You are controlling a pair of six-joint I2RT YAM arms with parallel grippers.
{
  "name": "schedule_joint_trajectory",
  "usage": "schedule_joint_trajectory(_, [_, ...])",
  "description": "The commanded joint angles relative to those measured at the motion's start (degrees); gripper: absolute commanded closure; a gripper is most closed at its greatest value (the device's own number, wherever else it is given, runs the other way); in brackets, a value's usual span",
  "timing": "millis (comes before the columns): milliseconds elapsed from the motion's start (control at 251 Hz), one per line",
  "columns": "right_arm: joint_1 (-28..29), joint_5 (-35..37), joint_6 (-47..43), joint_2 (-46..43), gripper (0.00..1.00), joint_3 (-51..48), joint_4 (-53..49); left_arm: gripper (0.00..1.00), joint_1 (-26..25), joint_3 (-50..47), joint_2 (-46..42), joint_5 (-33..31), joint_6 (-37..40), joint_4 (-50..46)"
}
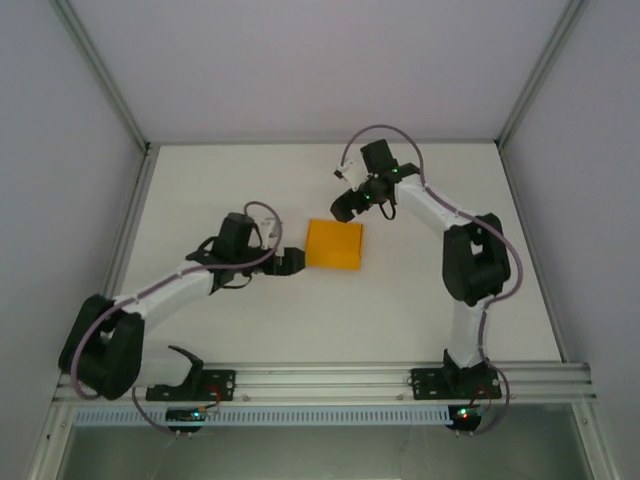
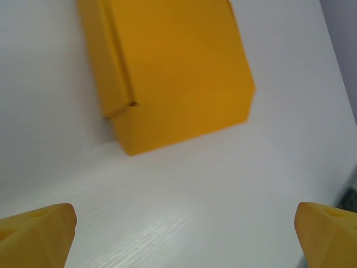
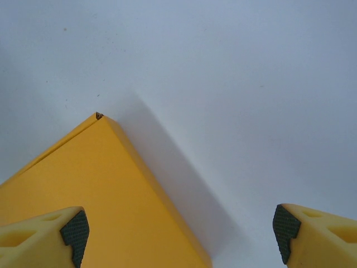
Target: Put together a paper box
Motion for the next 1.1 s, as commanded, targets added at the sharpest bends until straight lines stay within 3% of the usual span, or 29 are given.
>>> schedule_joint_trajectory(0, [1.38,-4.87,2.52,4.57,0.12,4.63,-6.51,0.01,-2.86,4.6,5.53,5.62,-0.46,3.89])
schedule_joint_trajectory(251, [0.49,-4.91,3.83,11.45,0.12,9.33,-9.81,0.0,-4.79,11.16,18.68,8.23,-3.44,7.62])
schedule_joint_trajectory(411, [0.41,-5.35,4.69,12.67,0.16,8.71,-11.2,0.0,-4.72,13.95,21.51,3.79,-2.43,4.31])
schedule_joint_trajectory(595, [0.92,-8.62,8.4,12.31,0.34,4.52,-12.1,0.0,-4.65,15.86,23.47,-0.77,-3.66,3.65])
schedule_joint_trajectory(790, [2.28,-10.53,18.01,9.1,0.51,-3.46,-7.69,0.02,-4.36,18.56,27.32,-3.86,-5.04,1.56])
schedule_joint_trajectory(1098, [5.2,-7.76,28.42,3.79,0.57,-13.78,-1.34,0.14,-4.37,21.4,30.38,-6.17,-5.92,-0.58])
